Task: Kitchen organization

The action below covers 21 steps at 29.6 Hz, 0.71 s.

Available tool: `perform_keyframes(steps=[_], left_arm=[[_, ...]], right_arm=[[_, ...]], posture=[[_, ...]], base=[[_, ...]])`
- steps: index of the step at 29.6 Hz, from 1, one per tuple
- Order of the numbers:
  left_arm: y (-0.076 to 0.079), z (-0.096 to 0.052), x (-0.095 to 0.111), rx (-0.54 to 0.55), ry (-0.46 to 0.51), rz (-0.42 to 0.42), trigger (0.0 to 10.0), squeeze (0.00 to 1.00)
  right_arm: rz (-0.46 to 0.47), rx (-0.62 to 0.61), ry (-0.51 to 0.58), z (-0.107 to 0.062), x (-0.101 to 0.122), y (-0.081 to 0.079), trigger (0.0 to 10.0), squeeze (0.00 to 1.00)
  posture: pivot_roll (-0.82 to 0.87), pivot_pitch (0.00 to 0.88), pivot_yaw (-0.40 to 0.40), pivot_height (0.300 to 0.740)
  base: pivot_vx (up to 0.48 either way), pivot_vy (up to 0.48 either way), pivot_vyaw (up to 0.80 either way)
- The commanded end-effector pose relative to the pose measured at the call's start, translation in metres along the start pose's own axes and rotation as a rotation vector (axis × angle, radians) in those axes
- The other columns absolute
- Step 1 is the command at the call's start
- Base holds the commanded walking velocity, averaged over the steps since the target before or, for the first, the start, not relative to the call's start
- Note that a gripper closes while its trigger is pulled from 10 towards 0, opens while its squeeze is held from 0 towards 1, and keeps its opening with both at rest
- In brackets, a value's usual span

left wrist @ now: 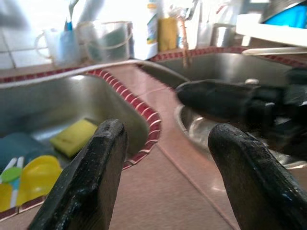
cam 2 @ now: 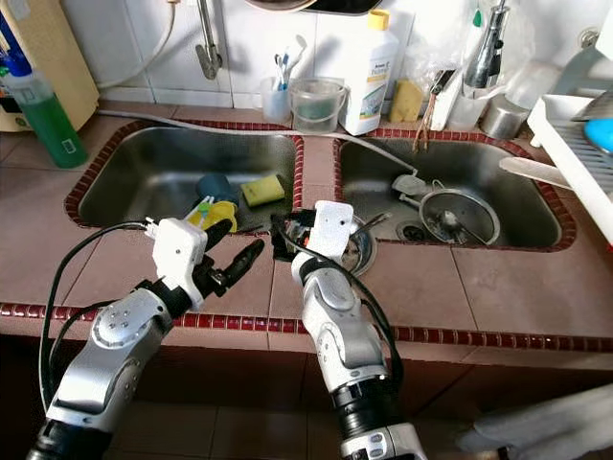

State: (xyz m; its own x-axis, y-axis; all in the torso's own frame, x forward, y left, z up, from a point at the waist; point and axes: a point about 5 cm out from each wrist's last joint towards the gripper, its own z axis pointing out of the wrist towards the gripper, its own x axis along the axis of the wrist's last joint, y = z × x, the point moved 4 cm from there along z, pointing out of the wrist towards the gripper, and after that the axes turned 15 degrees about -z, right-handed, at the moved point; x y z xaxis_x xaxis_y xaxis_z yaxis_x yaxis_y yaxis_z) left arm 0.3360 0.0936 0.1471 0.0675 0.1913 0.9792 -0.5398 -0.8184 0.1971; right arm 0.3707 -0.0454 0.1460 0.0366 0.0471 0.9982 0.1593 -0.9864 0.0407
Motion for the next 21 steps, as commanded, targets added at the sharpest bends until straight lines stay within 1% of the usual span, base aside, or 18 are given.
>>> perform_keyframes(steps=[1,4,6,7,8,9,11,12,13,15,18,20,21], left_arm=[[-0.012,0.004,0.003,0.065,0.016,-0.013,10.0,0.00],[-0.016,0.009,0.009,0.092,0.047,-0.040,10.0,0.00],[-0.017,0.012,0.013,0.114,0.066,-0.055,10.0,0.00],[-0.017,0.012,0.013,0.114,0.066,-0.055,10.0,0.00],[-0.020,0.014,0.014,0.142,0.080,-0.066,10.0,0.00],[-0.023,0.015,0.014,0.174,0.094,-0.072,10.0,0.00],[-0.025,0.015,0.013,0.200,0.099,-0.074,10.0,0.00],[-0.025,0.015,0.013,0.200,0.099,-0.074,10.0,0.00],[-0.027,0.015,0.012,0.217,0.102,-0.083,10.0,0.00],[-0.031,0.013,0.008,0.250,0.099,-0.083,10.0,0.00],[-0.037,0.007,0.006,0.279,0.101,-0.077,10.0,0.00],[-0.039,0.005,0.005,0.287,0.101,-0.078,10.0,0.00],[-0.042,0.003,0.004,0.301,0.106,-0.081,10.0,0.00]], right_arm=[[-0.067,0.012,0.057,-0.005,0.013,-0.020,10.0,0.00],[-0.163,-0.021,0.088,-0.004,0.019,-0.014,10.0,0.00],[-0.200,-0.030,0.114,-0.004,0.024,-0.010,10.0,0.00],[-0.200,-0.030,0.114,-0.004,0.024,-0.010,10.0,0.00],[-0.239,-0.043,0.138,-0.007,0.027,-0.006,10.0,0.00],[-0.284,-0.076,0.144,-0.010,0.025,0.004,10.0,0.00],[-0.297,-0.096,0.149,-0.013,0.025,0.010,10.0,0.00],[-0.297,-0.096,0.149,-0.013,0.025,0.010,10.0,0.00],[-0.304,-0.108,0.150,-0.015,0.024,0.015,10.0,0.00],[-0.336,-0.148,0.150,-0.019,0.021,0.026,10.0,0.00],[-0.359,-0.243,0.096,-0.027,0.012,0.049,10.0,0.00],[-0.373,-0.262,0.108,-0.031,0.012,0.055,10.0,0.00],[-0.385,-0.288,0.118,-0.036,0.013,0.062,10.0,0.00]], posture=[[-0.16,0.073,0.002,0.740],[-0.16,0.063,0.002,0.740],[-0.15,0.059,0.000,0.740],[-0.15,0.059,0.000,0.740],[-0.15,0.049,0.000,0.740],[-0.15,0.044,-0.002,0.740],[-0.15,0.038,-0.004,0.740],[-0.15,0.038,-0.004,0.740],[-0.15,0.038,-0.004,0.740],[-0.15,0.031,-0.006,0.740],[-0.15,0.025,-0.009,0.740],[-0.15,0.020,-0.010,0.740],[-0.15,0.020,-0.010,0.740]], base=[[0.000,0.000,0.00],[0.000,0.000,0.00],[0.000,0.000,0.00],[0.000,0.000,0.00],[0.000,0.000,0.00],[0.000,0.000,0.00],[0.000,0.000,0.00],[0.000,0.000,0.00],[0.000,0.000,0.00],[0.000,0.000,0.00],[0.000,0.000,0.00],[0.000,0.000,0.00],[0.000,0.000,0.00]])
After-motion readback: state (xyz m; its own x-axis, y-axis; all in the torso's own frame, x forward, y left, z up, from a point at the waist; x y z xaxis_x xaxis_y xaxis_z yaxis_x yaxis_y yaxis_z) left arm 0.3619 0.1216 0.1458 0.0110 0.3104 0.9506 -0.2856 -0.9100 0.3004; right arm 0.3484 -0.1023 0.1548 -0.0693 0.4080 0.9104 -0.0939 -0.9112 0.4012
